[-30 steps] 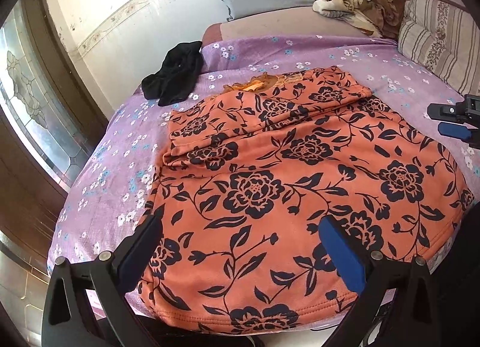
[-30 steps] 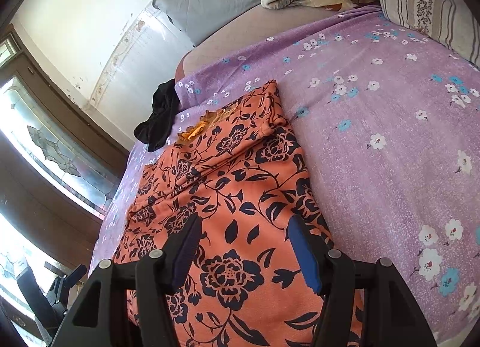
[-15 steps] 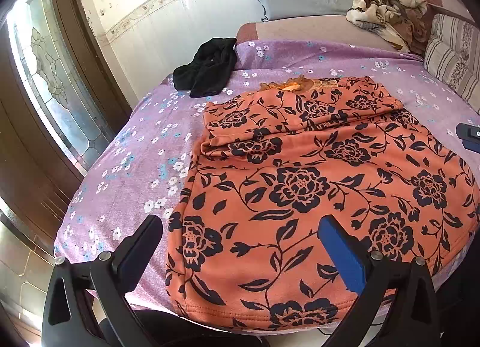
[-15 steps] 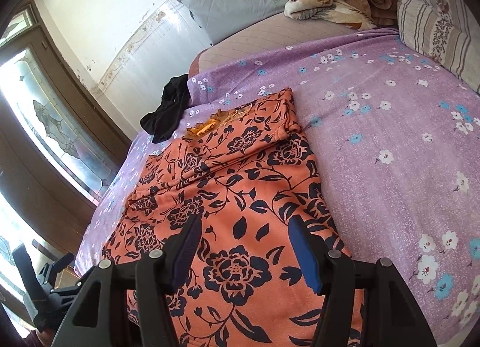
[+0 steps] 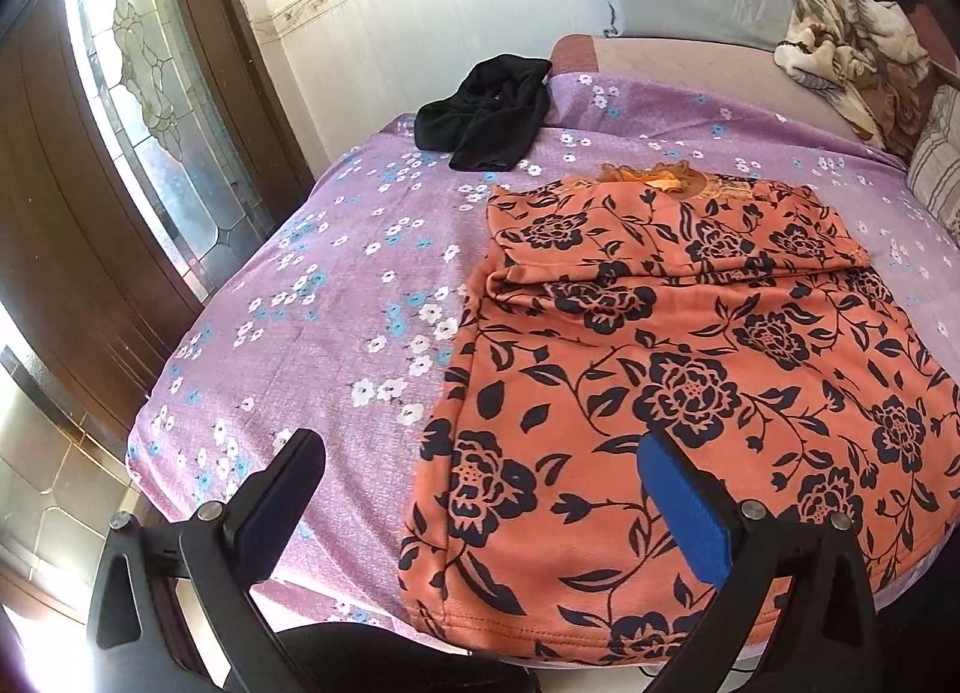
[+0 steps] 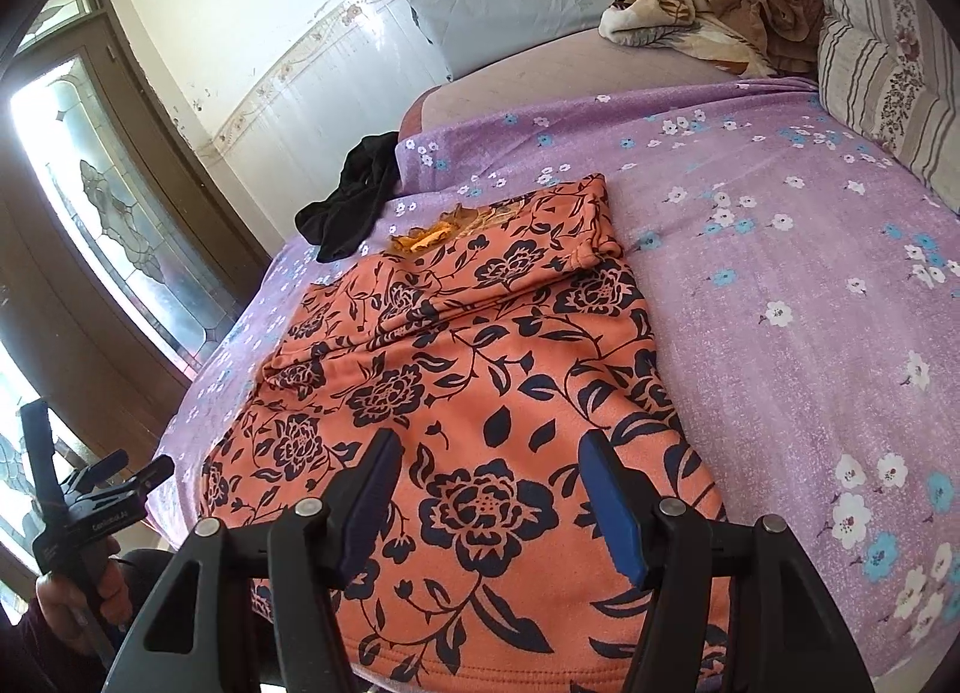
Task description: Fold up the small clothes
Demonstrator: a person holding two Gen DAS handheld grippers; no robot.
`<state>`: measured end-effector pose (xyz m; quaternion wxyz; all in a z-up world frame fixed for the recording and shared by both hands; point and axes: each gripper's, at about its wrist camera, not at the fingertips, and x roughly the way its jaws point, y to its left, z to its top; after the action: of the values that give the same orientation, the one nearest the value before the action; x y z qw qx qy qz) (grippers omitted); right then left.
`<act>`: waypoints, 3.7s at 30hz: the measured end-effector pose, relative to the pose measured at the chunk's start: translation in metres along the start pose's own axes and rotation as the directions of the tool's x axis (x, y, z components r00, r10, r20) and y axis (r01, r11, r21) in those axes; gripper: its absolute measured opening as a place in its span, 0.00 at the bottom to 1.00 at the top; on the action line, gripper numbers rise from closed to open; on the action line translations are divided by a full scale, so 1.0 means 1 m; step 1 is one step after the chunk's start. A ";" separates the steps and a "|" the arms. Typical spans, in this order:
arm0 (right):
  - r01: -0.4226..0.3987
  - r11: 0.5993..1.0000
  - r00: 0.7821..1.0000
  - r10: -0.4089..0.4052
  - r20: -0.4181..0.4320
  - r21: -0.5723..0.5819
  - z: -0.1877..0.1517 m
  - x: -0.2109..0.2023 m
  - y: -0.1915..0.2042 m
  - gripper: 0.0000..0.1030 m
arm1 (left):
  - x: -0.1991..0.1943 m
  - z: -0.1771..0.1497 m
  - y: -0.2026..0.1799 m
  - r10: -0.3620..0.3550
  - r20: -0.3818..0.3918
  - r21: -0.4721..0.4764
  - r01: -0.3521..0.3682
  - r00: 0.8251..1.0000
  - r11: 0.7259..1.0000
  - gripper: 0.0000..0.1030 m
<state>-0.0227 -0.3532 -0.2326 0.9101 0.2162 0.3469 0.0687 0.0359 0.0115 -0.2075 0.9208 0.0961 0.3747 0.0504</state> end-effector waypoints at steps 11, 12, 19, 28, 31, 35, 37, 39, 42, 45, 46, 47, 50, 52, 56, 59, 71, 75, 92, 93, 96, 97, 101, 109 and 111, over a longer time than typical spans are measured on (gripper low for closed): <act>0.015 1.000 0.998 -0.014 0.055 -0.015 -0.018 -0.037 0.006 0.64 | 0.018 -0.013 0.024 0.020 -0.045 -0.063 -0.023 0.999 0.998 1.00; 0.023 1.000 0.998 -0.022 0.054 -0.010 -0.017 -0.037 0.004 0.64 | 0.019 -0.014 0.025 0.018 -0.050 -0.067 -0.021 0.999 0.998 1.00; 0.057 0.997 0.997 -0.060 0.046 0.055 -0.008 -0.031 -0.015 0.64 | 0.026 -0.018 0.034 0.018 -0.091 -0.103 -0.028 0.996 0.994 1.00; 0.018 0.966 0.999 -0.005 -0.050 0.260 -0.007 -0.003 -0.052 0.64 | 0.054 -0.036 0.048 -0.075 -0.234 -0.191 0.030 0.969 0.981 1.00; -0.008 0.944 0.999 0.020 -0.033 0.330 -0.008 -0.005 -0.064 0.64 | 0.060 -0.037 0.056 -0.148 -0.257 -0.262 0.078 0.955 0.962 0.99; -0.040 0.925 0.999 0.046 -0.007 0.378 -0.008 -0.010 -0.072 0.65 | 0.067 -0.043 0.066 -0.175 -0.285 -0.318 0.079 0.942 0.945 0.87; -0.047 0.919 0.999 0.052 -0.002 0.391 -0.008 -0.010 -0.074 0.66 | 0.071 -0.047 0.069 -0.190 -0.309 -0.325 0.084 0.932 0.942 0.74; -0.056 0.917 0.998 0.061 0.001 0.396 -0.008 -0.010 -0.075 0.66 | 0.075 -0.054 0.071 -0.205 -0.334 -0.336 0.088 0.920 0.938 0.70; -0.061 0.916 0.998 0.066 0.000 0.397 -0.008 -0.010 -0.076 0.66 | 0.080 -0.064 0.077 -0.243 -0.362 -0.378 0.096 0.900 0.921 0.70; -0.064 0.915 0.998 0.069 0.001 0.399 -0.008 -0.010 -0.077 0.66 | 0.088 -0.073 0.080 -0.309 -0.385 -0.429 0.128 0.870 0.894 0.70; -0.066 0.914 0.997 0.071 0.002 0.401 -0.008 -0.010 -0.077 0.66 | 0.091 -0.076 0.078 -0.334 -0.399 -0.436 0.144 0.854 0.888 0.71; -0.067 0.913 0.997 0.072 0.002 0.403 -0.009 -0.009 -0.077 0.66 | 0.095 -0.078 0.074 -0.354 -0.419 -0.434 0.157 0.836 0.887 0.71; -0.066 0.915 0.997 0.072 0.000 0.399 -0.009 -0.009 -0.075 0.66 | 0.097 -0.084 0.067 -0.374 -0.422 -0.435 0.178 0.826 0.883 0.71; -0.061 0.918 0.998 0.066 0.000 0.392 -0.009 -0.010 -0.074 0.66 | 0.094 -0.083 0.064 -0.375 -0.406 -0.425 0.190 0.833 0.885 0.62; -0.052 0.915 0.998 0.060 -0.006 0.401 -0.010 -0.011 -0.076 0.66 | 0.082 -0.072 0.057 -0.363 -0.381 -0.378 0.215 0.850 0.901 0.23; -0.044 0.897 0.997 0.064 -0.031 0.440 -0.007 -0.007 -0.084 0.66 | 0.071 -0.062 0.048 -0.383 -0.348 -0.338 0.267 0.855 0.902 0.16; 0.168 0.901 0.938 -0.021 -0.347 0.400 0.011 0.038 -0.118 0.67 | 0.092 -0.055 0.045 -0.430 -0.340 -0.377 0.298 0.836 0.877 0.19; 0.105 0.937 0.924 0.032 -0.380 0.333 0.010 0.047 -0.105 0.64 | 0.097 -0.056 0.047 -0.445 -0.325 -0.392 0.310 0.834 0.866 0.15; -0.032 0.999 0.955 0.042 -0.295 0.040 0.026 0.035 -0.027 0.08 | 0.078 -0.042 0.075 -0.545 -0.221 -0.414 0.428 0.809 0.803 0.12; -0.054 0.997 0.961 0.068 -0.267 0.058 0.032 0.030 -0.025 0.08 | 0.073 -0.035 0.079 -0.559 -0.198 -0.413 0.449 0.805 0.793 0.12; -0.108 0.987 0.971 0.130 -0.201 0.118 0.052 0.022 -0.021 0.08 | 0.058 -0.014 0.091 -0.585 -0.122 -0.405 0.498 0.802 0.767 0.12; -0.114 0.986 0.970 0.138 -0.200 0.125 0.057 0.023 -0.019 0.08 | 0.056 -0.008 0.092 -0.584 -0.109 -0.398 0.503 0.805 0.767 0.12; -0.061 0.987 0.944 0.106 -0.312 0.152 0.050 0.045 -0.028 0.08 | 0.062 -0.005 0.086 -0.582 -0.147 -0.378 0.498 0.800 0.780 0.13; 0.046 0.977 0.886 0.056 -0.461 0.208 0.002 0.071 -0.053 0.30 | 0.110 -0.048 0.076 -0.566 -0.343 -0.471 0.384 0.750 0.794 0.19; 0.003 0.976 0.889 0.097 -0.447 0.217 0.001 0.071 -0.051 0.50 | 0.113 -0.051 0.076 -0.571 -0.354 -0.481 0.379 0.741 0.791 0.22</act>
<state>0.0302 -0.3799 -0.2975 0.7732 0.2981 0.5504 0.1021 0.0795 0.1115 -0.3037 0.7789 -0.1995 0.5865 -0.0975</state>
